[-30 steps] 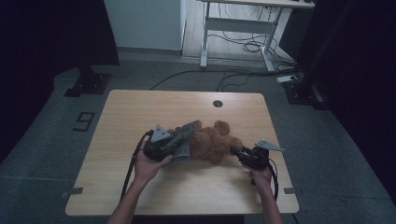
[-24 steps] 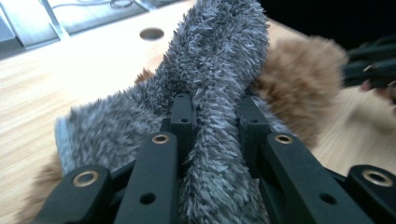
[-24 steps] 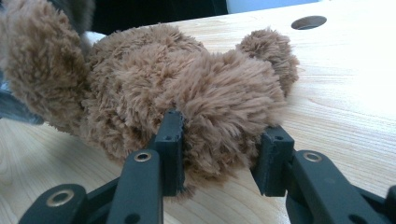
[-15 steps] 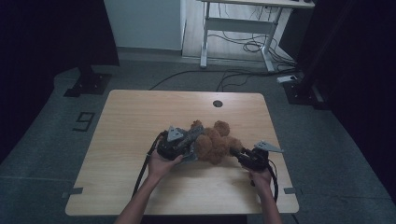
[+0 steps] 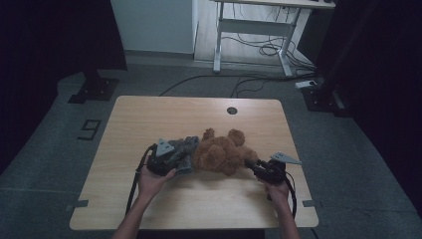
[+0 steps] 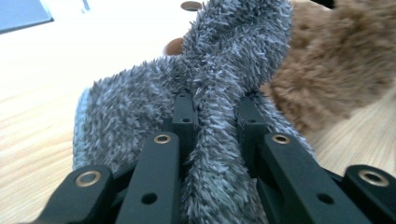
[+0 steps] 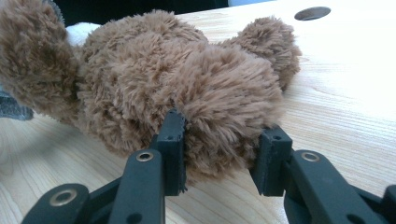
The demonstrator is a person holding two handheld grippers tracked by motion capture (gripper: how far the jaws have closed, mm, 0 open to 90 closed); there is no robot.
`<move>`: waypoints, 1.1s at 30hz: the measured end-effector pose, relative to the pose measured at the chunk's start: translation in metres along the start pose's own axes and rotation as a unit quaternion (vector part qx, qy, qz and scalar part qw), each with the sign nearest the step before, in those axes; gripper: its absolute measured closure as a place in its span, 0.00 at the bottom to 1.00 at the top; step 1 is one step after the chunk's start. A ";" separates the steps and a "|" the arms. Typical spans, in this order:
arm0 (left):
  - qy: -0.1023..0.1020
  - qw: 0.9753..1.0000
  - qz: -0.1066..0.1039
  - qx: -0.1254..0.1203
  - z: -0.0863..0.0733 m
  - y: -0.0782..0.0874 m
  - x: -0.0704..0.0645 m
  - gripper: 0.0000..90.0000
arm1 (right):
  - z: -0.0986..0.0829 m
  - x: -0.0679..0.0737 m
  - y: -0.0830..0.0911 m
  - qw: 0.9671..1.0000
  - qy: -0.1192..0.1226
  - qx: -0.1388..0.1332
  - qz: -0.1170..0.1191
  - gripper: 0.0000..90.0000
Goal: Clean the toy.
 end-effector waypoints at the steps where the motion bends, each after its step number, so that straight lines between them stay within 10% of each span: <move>1: 0.001 1.000 0.000 0.001 -0.001 0.001 0.002 0.83 | 0.000 0.000 0.000 1.000 0.000 0.001 0.000 0.69; 11: 0.018 1.000 0.007 0.006 -0.008 0.008 0.014 0.83 | -0.002 0.000 0.000 1.000 -0.002 0.001 0.000 0.69; 18: -0.008 1.000 -0.012 -0.026 0.026 0.012 -0.012 0.82 | -0.002 -0.002 0.000 1.000 -0.003 0.002 -0.003 0.69; 26: -0.044 0.998 -0.040 -0.015 0.064 -0.019 -0.056 0.82 | -0.002 -0.001 -0.002 1.000 -0.002 0.000 -0.008 0.69; 33: -0.053 0.997 -0.042 0.037 0.053 -0.061 -0.072 0.82 | -0.003 -0.002 -0.002 1.000 0.001 0.003 -0.009 0.70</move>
Point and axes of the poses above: each handheld gripper's, and its own axes: y roughly backward along the jaws, z roughly out of its top, x roughly to its left, the point moved 8 cm from there along -y, roughly forward along the jaws, and after that the axes turned 8 degrees about -y, right-handed, at the moved point
